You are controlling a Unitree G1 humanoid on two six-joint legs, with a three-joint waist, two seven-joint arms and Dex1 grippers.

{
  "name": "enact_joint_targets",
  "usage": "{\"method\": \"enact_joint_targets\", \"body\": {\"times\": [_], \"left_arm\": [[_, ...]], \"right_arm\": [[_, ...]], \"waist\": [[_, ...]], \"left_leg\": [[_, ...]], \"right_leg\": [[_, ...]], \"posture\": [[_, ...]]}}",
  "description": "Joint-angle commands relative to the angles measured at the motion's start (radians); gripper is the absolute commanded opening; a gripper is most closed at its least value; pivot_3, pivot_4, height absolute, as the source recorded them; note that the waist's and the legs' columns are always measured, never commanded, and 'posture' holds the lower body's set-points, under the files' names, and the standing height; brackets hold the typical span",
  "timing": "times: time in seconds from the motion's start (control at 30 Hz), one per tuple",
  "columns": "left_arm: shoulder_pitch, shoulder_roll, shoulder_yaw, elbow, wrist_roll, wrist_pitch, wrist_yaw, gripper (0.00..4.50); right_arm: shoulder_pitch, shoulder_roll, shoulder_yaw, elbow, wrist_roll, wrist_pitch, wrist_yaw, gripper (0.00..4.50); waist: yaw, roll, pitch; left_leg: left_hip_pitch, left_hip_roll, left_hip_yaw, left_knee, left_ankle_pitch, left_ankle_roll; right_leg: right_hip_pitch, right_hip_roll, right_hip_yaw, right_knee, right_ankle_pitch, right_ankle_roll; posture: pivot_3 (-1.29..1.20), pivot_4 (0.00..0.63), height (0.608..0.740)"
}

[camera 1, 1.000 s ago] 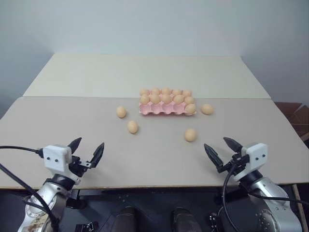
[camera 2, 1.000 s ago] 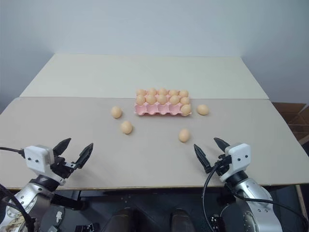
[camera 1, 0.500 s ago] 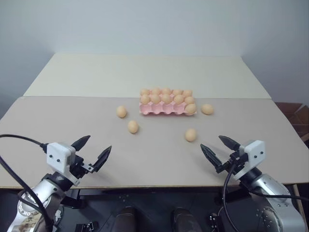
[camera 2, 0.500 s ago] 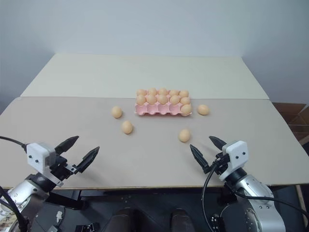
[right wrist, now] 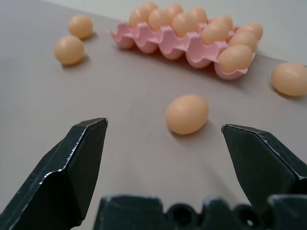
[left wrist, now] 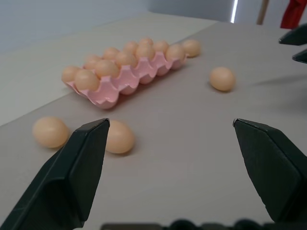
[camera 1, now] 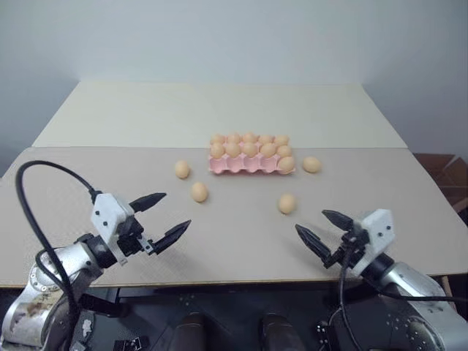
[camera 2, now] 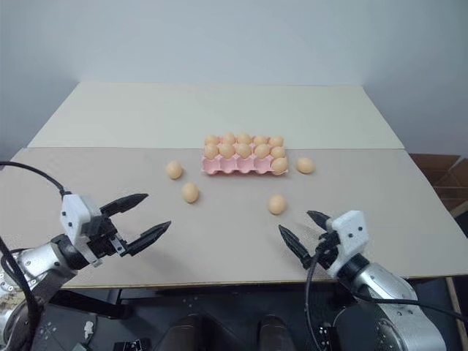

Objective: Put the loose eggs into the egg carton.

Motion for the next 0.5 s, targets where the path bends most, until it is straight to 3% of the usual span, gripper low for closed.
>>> {"method": "enact_joint_targets", "body": {"times": [0.03,0.23,0.5], "left_arm": [[-0.036,0.031,-0.031,0.019,0.021,-0.024,-0.061,4.48],[-0.078,0.025,-0.069,0.050,0.043,-0.039,-0.089,4.48],[-0.105,0.019,-0.090,0.079,0.068,-0.055,-0.111,4.48]], "right_arm": [[-0.092,0.021,0.066,-0.041,-0.063,0.120,-0.122,4.50],[-0.251,0.130,0.121,0.005,-0.150,0.297,-0.297,4.50],[-0.393,0.262,0.120,0.114,-0.177,0.446,-0.378,4.50]], "waist": [[0.002,0.000,0.000],[0.004,0.000,0.000],[0.002,0.001,0.000]], "left_leg": [[0.000,0.000,0.000,0.000,0.000,0.000],[-0.003,-0.001,0.000,0.000,0.000,0.000],[-0.003,-0.001,0.000,0.000,0.000,0.000]], "right_leg": [[0.000,0.000,0.000,0.000,0.000,0.000],[-0.003,-0.001,0.000,0.000,0.000,0.000],[-0.003,-0.001,0.000,0.001,0.000,0.000]], "posture": [[0.00,0.150,0.740],[0.00,0.150,0.740],[0.00,0.150,0.740]]}}
